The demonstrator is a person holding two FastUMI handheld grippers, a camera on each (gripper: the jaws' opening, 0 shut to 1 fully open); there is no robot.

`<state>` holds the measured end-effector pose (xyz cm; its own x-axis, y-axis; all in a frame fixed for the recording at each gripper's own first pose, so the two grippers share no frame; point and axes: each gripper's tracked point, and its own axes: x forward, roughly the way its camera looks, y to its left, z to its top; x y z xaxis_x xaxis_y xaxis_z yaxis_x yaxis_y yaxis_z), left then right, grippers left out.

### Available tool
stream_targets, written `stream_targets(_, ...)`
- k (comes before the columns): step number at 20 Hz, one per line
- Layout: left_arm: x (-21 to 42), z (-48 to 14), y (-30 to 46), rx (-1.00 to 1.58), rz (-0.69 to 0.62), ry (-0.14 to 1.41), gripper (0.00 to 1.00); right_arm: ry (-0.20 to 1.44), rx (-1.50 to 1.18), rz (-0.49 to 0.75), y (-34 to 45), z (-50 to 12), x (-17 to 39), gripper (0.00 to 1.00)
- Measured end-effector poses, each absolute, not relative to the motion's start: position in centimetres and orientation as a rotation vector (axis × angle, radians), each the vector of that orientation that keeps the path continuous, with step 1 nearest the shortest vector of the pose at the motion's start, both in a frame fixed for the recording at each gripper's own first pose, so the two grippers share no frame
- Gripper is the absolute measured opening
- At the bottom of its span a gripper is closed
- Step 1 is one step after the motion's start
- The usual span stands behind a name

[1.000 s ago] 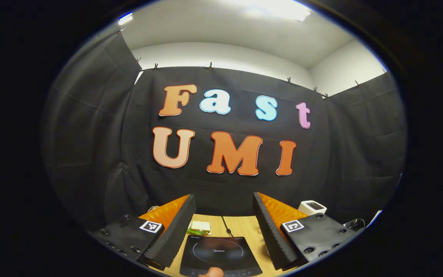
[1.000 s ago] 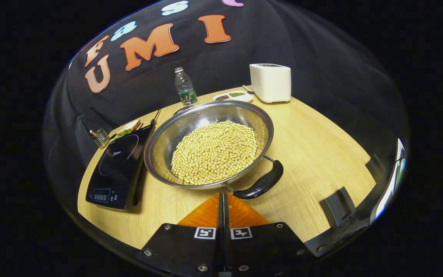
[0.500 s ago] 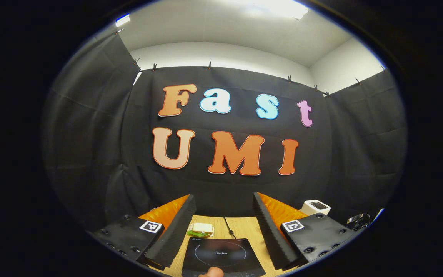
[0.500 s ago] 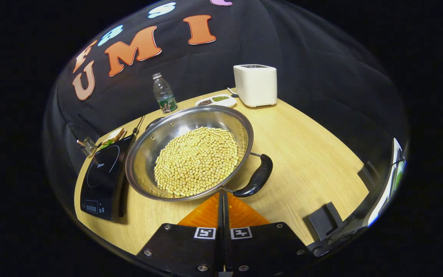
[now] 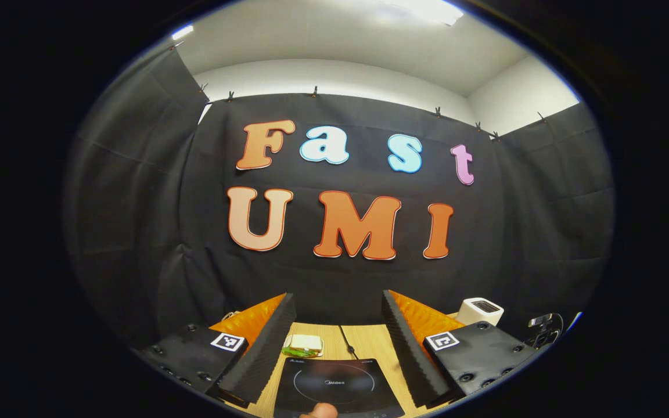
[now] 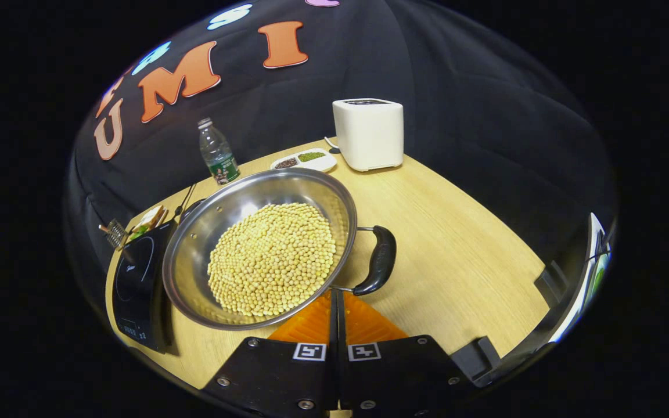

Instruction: First push the handle of the pot to place it horizontally, then grasp the pot with both hands and set it on the induction cooktop.

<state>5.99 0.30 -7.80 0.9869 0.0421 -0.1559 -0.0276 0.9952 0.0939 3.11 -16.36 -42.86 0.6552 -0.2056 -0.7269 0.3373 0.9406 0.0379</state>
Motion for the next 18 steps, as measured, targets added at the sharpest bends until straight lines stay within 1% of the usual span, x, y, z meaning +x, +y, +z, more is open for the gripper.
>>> stream_targets(6, 7.3, -9.0, -0.5, 0.105, 0.021, 0.175, 0.98, 0.803, 0.187, -0.349, -18.8, -43.1, 5.9, 0.00)
stream_targets(11, 8.0, -9.8, -0.6, 0.095, 0.018, 0.187, 0.98, 0.814, 0.223, -0.351, -19.8, -43.4, 8.9, 0.00)
stream_targets(13, 8.2, -10.0, -0.6, 0.095, 0.022, 0.192, 0.98, 0.813, 0.194, -0.367, -20.9, -43.8, 9.9, 0.00)
stream_targets(15, 8.4, -10.2, -0.5, 0.096, 0.025, 0.198, 0.97, 0.829, 0.214, -0.358, -20.8, -44.0, 10.7, 0.00)
stream_targets(18, 8.4, -10.6, -0.5, 0.096, 0.026, 0.205, 0.97, 0.826, 0.185, -0.385, -22.3, -44.2, 12.3, 0.00)
